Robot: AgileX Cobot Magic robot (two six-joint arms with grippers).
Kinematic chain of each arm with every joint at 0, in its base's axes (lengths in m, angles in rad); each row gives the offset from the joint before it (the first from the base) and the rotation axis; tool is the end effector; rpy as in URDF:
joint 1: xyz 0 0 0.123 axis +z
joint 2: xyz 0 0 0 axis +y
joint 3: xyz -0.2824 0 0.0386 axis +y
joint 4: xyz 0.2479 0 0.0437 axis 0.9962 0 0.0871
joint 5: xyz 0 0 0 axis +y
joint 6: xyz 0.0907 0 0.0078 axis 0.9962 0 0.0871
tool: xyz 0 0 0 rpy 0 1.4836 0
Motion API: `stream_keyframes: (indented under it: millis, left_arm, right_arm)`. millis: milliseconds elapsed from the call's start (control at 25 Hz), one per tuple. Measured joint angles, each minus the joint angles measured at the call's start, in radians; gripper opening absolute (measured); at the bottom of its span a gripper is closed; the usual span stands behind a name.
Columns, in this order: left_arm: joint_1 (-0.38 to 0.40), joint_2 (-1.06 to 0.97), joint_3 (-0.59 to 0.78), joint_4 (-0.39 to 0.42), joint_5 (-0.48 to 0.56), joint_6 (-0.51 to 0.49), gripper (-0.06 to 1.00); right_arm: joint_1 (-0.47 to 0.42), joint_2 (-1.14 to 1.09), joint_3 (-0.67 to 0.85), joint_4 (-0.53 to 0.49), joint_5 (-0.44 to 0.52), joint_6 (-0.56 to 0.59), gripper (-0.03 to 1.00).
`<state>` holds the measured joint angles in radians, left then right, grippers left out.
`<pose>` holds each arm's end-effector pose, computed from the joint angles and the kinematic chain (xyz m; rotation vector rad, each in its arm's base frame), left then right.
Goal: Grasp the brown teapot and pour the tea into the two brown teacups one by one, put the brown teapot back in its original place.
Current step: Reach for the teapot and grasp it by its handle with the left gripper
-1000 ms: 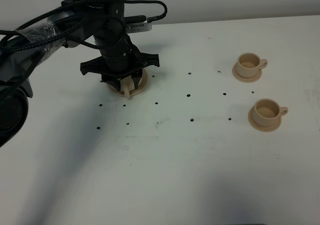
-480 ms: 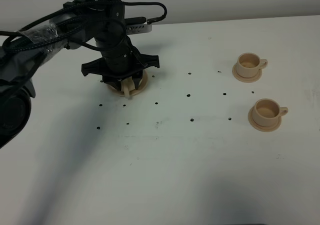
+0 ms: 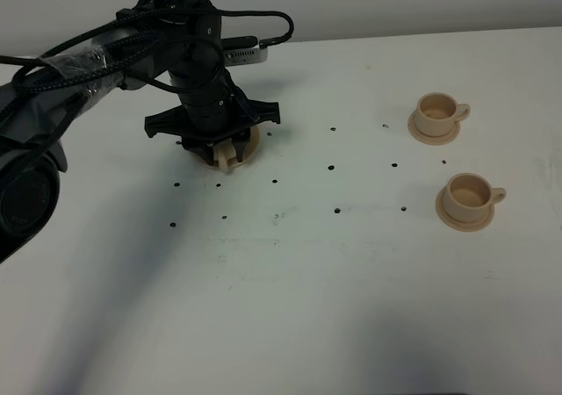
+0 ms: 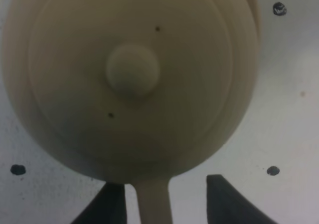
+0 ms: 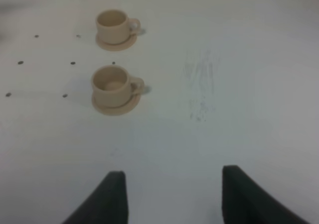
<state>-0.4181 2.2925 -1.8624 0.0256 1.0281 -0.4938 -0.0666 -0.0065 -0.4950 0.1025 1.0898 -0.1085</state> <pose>0.4368 -0.1919 0.1566 -0.0954 2.9488 -0.0994 -0.0062 0.0087 0.2738 -0.0499 2.0669 0.0155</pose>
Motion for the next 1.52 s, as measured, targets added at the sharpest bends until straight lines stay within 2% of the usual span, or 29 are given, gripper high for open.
stream_keyframes:
  millis: [360,680,1200,1520]
  left_arm:
    - [0.000,0.000,0.000,-0.004,0.000,0.000,0.30]
    - [0.000,-0.001,0.000,-0.005,-0.003,0.000,0.13]
    - [0.000,-0.010,0.001,0.003,0.002,0.049,0.13]
    - [0.000,-0.042,0.001,0.053,0.065,0.076,0.13]
  right_arm:
    - [0.000,0.000,0.000,0.000,0.000,0.000,0.42]
    - [0.000,0.000,0.000,0.000,0.000,0.000,0.42]
    - [0.000,0.000,0.000,0.000,0.000,0.000,0.42]
    - [0.000,0.000,0.000,0.000,0.000,0.000,0.42]
